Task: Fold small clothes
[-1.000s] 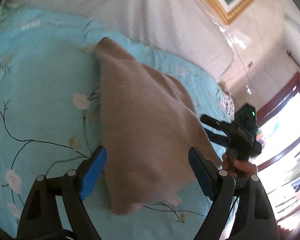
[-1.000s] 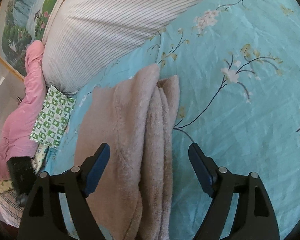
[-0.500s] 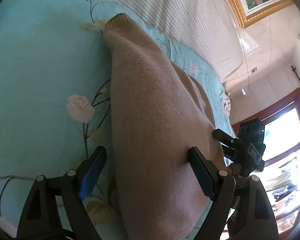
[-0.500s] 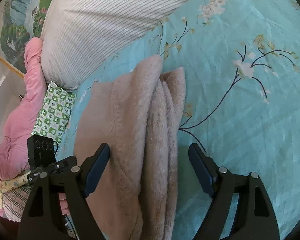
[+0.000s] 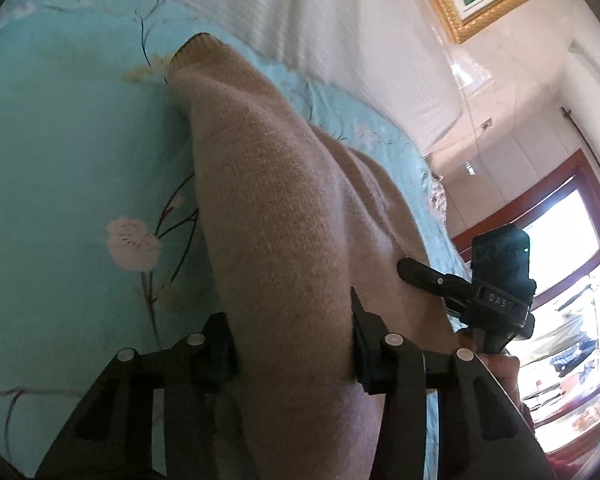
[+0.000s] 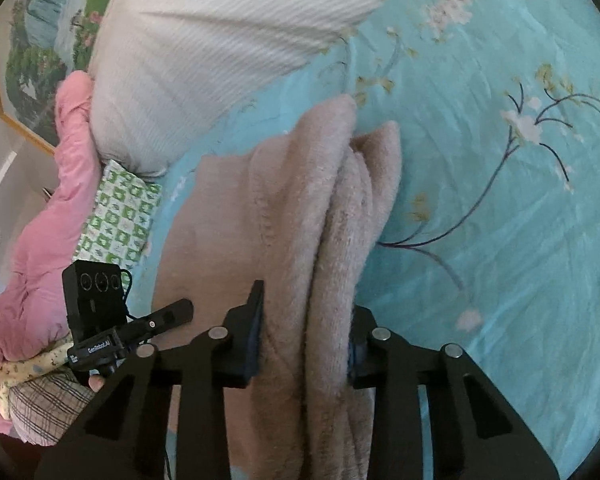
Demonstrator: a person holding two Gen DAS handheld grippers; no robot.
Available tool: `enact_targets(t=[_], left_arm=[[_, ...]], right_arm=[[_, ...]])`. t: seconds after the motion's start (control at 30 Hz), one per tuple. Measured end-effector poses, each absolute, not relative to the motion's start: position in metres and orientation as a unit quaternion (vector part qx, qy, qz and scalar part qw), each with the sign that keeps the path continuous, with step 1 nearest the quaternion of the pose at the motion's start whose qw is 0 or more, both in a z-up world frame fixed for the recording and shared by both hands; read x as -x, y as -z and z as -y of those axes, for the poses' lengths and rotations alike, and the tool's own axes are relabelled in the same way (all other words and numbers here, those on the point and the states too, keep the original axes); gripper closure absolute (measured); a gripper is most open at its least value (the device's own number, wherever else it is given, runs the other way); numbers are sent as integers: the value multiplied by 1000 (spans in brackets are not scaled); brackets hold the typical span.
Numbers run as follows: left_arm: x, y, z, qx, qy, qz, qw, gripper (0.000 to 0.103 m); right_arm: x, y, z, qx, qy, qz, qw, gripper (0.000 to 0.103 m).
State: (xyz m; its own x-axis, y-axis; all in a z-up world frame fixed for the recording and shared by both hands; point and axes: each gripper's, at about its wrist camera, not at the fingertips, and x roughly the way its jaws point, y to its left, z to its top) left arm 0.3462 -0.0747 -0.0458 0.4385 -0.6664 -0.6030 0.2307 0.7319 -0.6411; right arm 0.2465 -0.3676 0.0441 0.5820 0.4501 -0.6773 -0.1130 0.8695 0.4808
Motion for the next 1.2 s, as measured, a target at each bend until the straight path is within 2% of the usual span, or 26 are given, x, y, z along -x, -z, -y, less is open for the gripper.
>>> enact_targets(t=[0.2,0.4,0.67,0.77,0.8,0.83,1.03,1.2], left_arm=[[-302,10,29,228,266,-424,835,59],[-256,-3,-20,215,235,-406,857,59],[-237,38,-57,242,203,-424,849,58],[-237,50,-59,247,202,-422,849,51],[-236,49,-57,246,199,-422,849,44],[-238,50,-55,245,195,-425,850,41],[-225,53,-84,247,191,-430,847,33],[-240,45,-109,261,183,-429,845,25]], right_arm=[[-230,-45,318,-203,-220,-421,856,71],[-225,-32,253,-197,-279,-418,842,71],[-228,4,214,-184,-291,-448,825,71],[-228,14,215,-182,-283,-455,825,69],[-228,14,216,-180,-281,-456,825,67],[-227,14,217,-178,-278,-457,826,63],[-225,1,223,-157,-252,-457,839,52],[-227,-27,226,-133,-227,-428,864,50]])
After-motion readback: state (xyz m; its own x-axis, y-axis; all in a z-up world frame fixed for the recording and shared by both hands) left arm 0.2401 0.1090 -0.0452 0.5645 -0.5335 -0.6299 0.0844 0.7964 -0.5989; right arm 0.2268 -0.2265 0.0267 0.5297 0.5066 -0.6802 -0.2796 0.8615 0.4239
